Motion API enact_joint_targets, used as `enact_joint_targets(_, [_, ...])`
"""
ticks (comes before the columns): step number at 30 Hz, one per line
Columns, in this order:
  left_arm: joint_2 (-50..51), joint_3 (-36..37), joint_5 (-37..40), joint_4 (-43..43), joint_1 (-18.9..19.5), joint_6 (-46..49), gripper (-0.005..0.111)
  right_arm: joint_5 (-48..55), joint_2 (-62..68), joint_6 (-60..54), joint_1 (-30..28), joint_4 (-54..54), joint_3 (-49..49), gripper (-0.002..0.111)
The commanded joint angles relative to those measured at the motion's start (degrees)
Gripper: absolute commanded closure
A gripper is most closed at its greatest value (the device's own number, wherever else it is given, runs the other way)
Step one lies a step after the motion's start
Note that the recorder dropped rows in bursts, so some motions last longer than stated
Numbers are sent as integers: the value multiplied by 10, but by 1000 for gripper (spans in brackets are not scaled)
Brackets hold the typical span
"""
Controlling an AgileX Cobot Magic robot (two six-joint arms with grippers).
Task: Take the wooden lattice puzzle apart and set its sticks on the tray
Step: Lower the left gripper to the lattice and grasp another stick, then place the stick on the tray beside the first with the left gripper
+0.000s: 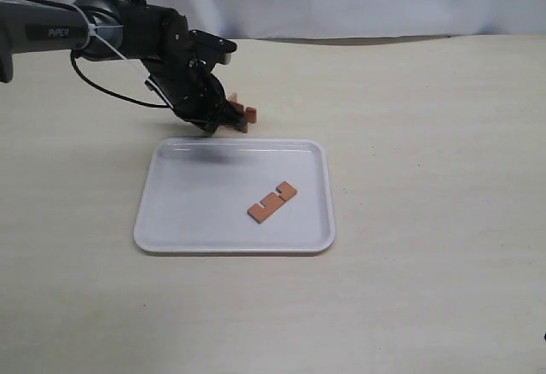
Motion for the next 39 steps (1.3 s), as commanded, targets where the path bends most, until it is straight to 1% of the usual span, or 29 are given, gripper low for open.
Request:
enact_joint_targets(1, [1,-4,-11,3,-1,2,107,-4,-3,-3,-1,0,1,104])
enact_joint_targets(6, [-16,-4,-4,3,-1,3,107,-4,-3,-3,-1,0,1,104])
enact_joint_targets(11, [-50,-4,32,3,-1,7,107,-4,-3,-3,-1,0,1,104])
enact_joint_targets(15, [-84,-4,90,3,-1,14,107,-4,-3,-3,-1,0,1,104])
enact_joint_targets(16, [-99,-4,126,3,-1,15,107,-4,-3,-3,-1,0,1,104])
enact_joint_targets(18, [-113,-3,157,1,-3,24,107,-4,-3,-3,-1,0,1,104])
enact_joint_targets(21, [-132,12,196,-26,-13,42,107,-4,-3,-3,-1,0,1,104])
enact_joint_targets(22, [-139,27,198,-46,-18,58,107,-4,-3,-3,-1,0,1,104])
enact_joint_targets(23, [-152,63,191,-98,-26,106,107,-4,-3,-3,-1,0,1,104])
enact_joint_targets(24, [-155,81,190,-133,-29,134,107,-4,-3,-3,-1,0,1,104])
enact_joint_targets(25, [-158,105,190,-191,-30,182,107,-4,-3,-3,-1,0,1,104])
enact_joint_targets(27, [-158,151,192,-272,-30,253,107,-4,-3,-3,-1,0,1,104])
enact_joint_targets(28, [-158,164,187,-272,-30,258,107,-4,-3,-3,-1,0,1,104])
enact_joint_targets(31, [-158,191,130,-235,-30,260,107,-4,-3,-3,-1,0,1,104])
enact_joint_targets(36, [-157,193,71,-228,-30,248,106,-4,-3,-3,-1,0,1,104])
enact_joint_targets(37, [-157,193,69,-227,-30,248,103,-4,-3,-3,-1,0,1,104])
enact_joint_targets(39, [-157,193,65,-227,-30,241,89,-4,-3,-3,-1,0,1,104])
